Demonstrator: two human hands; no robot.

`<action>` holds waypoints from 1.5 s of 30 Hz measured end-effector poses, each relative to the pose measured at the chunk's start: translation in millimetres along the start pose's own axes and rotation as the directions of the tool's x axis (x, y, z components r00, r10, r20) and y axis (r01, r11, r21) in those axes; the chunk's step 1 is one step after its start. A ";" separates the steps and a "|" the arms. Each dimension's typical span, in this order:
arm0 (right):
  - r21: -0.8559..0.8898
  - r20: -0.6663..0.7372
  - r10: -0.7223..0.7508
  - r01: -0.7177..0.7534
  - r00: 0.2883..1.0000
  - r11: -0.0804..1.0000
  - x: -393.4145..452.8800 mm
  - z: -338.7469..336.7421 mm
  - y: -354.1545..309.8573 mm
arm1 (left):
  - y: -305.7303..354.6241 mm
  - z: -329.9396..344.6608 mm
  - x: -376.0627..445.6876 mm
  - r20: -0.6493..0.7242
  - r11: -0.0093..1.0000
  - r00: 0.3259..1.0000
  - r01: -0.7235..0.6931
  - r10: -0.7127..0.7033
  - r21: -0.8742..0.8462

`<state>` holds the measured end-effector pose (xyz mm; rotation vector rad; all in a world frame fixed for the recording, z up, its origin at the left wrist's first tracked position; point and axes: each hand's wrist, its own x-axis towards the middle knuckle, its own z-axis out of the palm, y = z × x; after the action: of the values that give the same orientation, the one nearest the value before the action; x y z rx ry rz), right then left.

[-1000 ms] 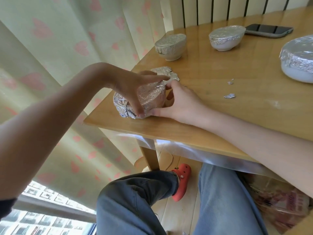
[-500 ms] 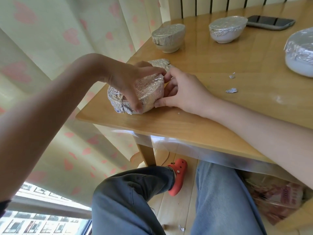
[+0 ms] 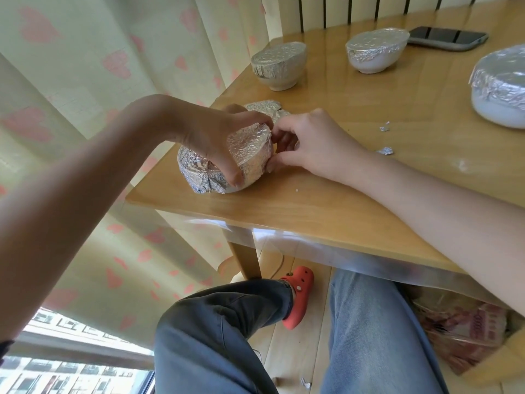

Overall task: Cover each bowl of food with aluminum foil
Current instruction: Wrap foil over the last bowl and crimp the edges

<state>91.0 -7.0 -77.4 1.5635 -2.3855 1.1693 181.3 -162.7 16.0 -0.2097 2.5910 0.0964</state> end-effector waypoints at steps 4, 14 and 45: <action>-0.105 0.033 -0.095 0.098 0.995 0.990 6.4 -0.9 6.3 | -0.4 -0.1 -0.3 0.007 1.000 1.000 -0.009 0.009 -0.017; -0.650 0.113 -0.497 0.443 0.860 0.618 20.2 -12.2 21.0 | -0.3 2.3 0.2 0.021 1.000 1.000 0.012 -0.011 -0.011; 0.081 0.197 0.069 -0.086 0.978 0.993 25.5 -35.1 16.2 | 5.7 8.4 0.5 -0.071 0.994 0.992 0.101 -0.104 -0.044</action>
<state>53.6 -1.6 -50.5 1.6994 -2.5704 1.2054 184.2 -156.2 8.6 -0.3666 2.6475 0.1064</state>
